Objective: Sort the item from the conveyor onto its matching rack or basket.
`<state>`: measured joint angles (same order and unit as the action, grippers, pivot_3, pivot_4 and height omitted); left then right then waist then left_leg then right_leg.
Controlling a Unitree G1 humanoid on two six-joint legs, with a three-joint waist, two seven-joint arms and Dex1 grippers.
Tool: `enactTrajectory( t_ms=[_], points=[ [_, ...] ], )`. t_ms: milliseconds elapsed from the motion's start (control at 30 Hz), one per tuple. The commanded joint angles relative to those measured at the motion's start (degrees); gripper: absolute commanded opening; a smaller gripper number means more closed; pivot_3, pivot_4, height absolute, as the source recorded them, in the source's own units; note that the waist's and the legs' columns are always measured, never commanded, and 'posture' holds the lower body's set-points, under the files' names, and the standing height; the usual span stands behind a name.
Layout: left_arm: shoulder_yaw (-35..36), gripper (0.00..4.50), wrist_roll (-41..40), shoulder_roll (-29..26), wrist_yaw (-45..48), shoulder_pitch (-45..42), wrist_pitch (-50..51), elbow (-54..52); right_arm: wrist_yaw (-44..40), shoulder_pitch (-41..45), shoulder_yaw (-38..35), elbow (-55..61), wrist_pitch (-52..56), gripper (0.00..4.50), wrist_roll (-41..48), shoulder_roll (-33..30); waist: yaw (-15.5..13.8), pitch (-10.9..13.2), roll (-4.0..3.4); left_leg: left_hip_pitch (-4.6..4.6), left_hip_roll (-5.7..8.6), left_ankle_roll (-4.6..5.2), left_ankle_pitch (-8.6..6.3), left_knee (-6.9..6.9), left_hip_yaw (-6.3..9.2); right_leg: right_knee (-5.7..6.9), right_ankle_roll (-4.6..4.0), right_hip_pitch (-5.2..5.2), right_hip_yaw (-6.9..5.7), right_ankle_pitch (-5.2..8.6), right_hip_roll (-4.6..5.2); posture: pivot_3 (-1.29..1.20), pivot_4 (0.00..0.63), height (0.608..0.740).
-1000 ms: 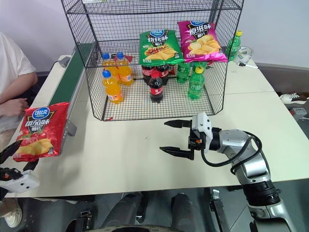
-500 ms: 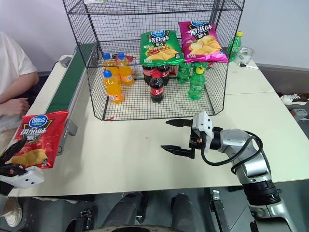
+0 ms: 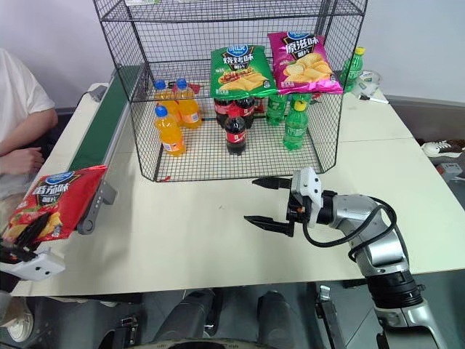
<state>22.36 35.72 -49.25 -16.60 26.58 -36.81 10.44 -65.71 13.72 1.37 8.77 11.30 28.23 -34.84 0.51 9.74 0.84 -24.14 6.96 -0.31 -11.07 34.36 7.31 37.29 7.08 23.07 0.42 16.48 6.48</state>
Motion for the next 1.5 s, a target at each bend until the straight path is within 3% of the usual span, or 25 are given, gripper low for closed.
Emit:
enactTrajectory(
  t_ms=[33, 167, 367, 567, 733, 933, 1133, 1500],
  points=[
    [3.8, 0.07, -1.2, -0.2, -0.9, -0.4, -0.6, -4.4, 3.6, 1.2, -3.4, 0.4, -4.2, 4.5, 0.4, 3.0, 0.0, 0.0, 0.03, 0.0, 0.0, 0.0, 0.0, 0.0, 0.0, 0.0, 0.0, 0.0, 0.0, 0.0, 0.0, 0.0, 0.15, 0.74],
    [4.6, 0.07, -1.0, -0.5, 0.7, -2.5, -1.3, -10.3, 12.4, 2.2, -6.6, -1.2, -11.0, 4.5, -2.8, 8.7, 0.0, 0.0, 0.02, 0.04, 0.0, 0.0, 0.0, 0.0, 0.0, 0.02, 0.0, -0.02, 0.02, 0.0, -0.02, 0.0, 0.15, 0.74],
    [2.3, 0.07, -2.1, 0.0, 6.1, -10.3, 1.5, -18.4, 17.0, 2.1, -7.4, -2.1, -15.1, 4.5, -5.5, 10.5, 0.0, 0.0, 0.02, 0.07, 0.02, -0.04, 0.03, 0.01, -0.01, 0.05, 0.0, -0.04, -0.02, -0.01, -0.03, 0.0, 0.15, 0.74],
    [-4.8, 0.07, -2.0, 2.0, 11.5, -25.5, 6.2, -22.3, 21.6, 2.7, -9.0, -3.1, -18.5, 4.5, -7.6, 11.4, 0.1, 0.0, 0.0, 0.14, 0.02, -0.01, 0.18, 0.0, -0.02, 0.25, 0.01, -0.03, 0.0, -0.01, -0.07, 0.0, 0.15, 0.74],
    [-12.8, 0.07, 1.9, 5.5, 11.8, -39.8, 8.8, -17.7, 24.6, 3.2, -7.9, -3.6, -19.8, 4.5, -9.0, 12.8, 0.1, 0.0, 0.0, 0.23, 0.03, -0.06, 0.24, 0.0, -0.01, 0.32, 0.02, -0.31, 0.0, -0.03, -0.23, 0.0, 0.15, 0.74],
    [-21.1, 0.07, 8.1, 10.2, 6.1, -57.5, 10.1, -4.2, 25.4, 3.4, -7.1, -3.3, -19.6, 4.5, -9.4, 13.2, 0.1, 0.0, 0.01, 0.28, 0.03, -0.11, 0.29, 0.0, 0.0, 0.48, 0.02, -0.3, 0.06, -0.03, -0.29, 0.0, 0.15, 0.74],
    [-30.4, 0.07, 15.4, 15.0, -7.6, -76.2, 13.0, 23.3, 25.6, 4.1, -6.8, -3.2, -19.2, 4.5, -9.7, 12.6, 0.1, 0.0, 0.04, 0.29, 0.06, -0.13, 0.31, 0.06, 0.02, 0.55, 0.05, -0.32, 0.05, -0.02, -0.31, 0.0, 0.15, 0.74],
    [-40.8, 0.07, 15.7, 22.4, -18.4, -93.6, 16.8, 56.5, 26.5, 3.3, -6.6, -1.3, -18.4, 4.5, -9.9, 11.7, 0.2, 0.0, 0.11, 0.16, 0.09, -0.11, 0.31, 0.3, 0.02, 0.69, 0.16, -0.27, 0.06, 0.04, -0.33, 0.0, 0.15, 0.74]
  ],
)
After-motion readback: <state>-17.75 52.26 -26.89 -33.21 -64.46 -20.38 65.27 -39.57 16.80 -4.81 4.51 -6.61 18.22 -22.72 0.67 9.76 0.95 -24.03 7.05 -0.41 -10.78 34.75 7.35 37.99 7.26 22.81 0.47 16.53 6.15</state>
